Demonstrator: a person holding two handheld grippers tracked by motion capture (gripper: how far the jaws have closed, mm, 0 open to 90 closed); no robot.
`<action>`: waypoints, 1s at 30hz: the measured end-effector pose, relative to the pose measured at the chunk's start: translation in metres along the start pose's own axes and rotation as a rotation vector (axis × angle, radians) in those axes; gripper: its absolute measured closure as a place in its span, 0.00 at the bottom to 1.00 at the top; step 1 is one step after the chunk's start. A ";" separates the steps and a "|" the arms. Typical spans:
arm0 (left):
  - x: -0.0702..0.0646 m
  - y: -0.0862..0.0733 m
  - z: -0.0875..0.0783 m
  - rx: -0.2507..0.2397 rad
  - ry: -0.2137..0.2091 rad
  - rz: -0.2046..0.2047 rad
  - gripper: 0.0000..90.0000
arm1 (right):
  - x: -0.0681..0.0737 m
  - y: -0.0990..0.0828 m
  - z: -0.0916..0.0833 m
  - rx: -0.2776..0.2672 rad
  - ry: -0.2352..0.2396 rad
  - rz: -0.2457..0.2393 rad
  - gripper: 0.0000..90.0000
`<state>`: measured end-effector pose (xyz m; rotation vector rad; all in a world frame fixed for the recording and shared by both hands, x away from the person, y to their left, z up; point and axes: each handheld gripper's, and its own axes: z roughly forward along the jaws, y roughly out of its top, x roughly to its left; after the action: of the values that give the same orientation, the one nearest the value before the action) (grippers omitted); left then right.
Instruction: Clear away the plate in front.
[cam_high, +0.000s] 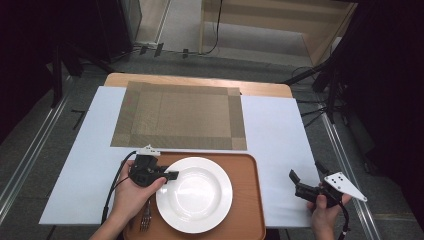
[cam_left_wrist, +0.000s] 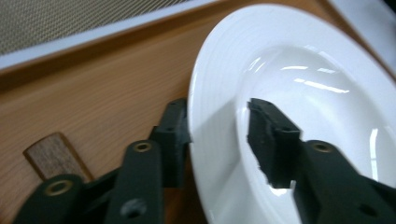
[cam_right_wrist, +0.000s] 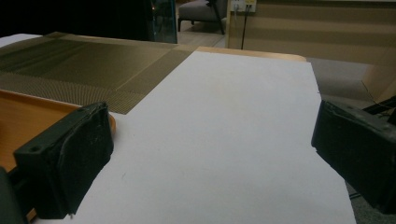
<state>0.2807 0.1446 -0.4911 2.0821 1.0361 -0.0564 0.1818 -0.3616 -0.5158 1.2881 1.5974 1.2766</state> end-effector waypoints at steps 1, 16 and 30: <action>0.000 0.000 -0.002 -0.016 -0.010 0.004 0.58 | 0.000 0.000 0.000 0.000 -0.001 0.000 0.00; 0.007 0.002 -0.032 -0.248 -0.058 0.063 0.00 | 0.001 0.000 0.000 0.003 -0.003 -0.001 0.00; 0.023 -0.002 -0.062 -0.397 0.017 0.082 0.00 | 0.001 0.000 0.000 0.005 -0.006 -0.001 0.00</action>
<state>0.2771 0.2019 -0.4585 1.7614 0.8878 0.1947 0.1818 -0.3607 -0.5157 1.2924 1.5980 1.2676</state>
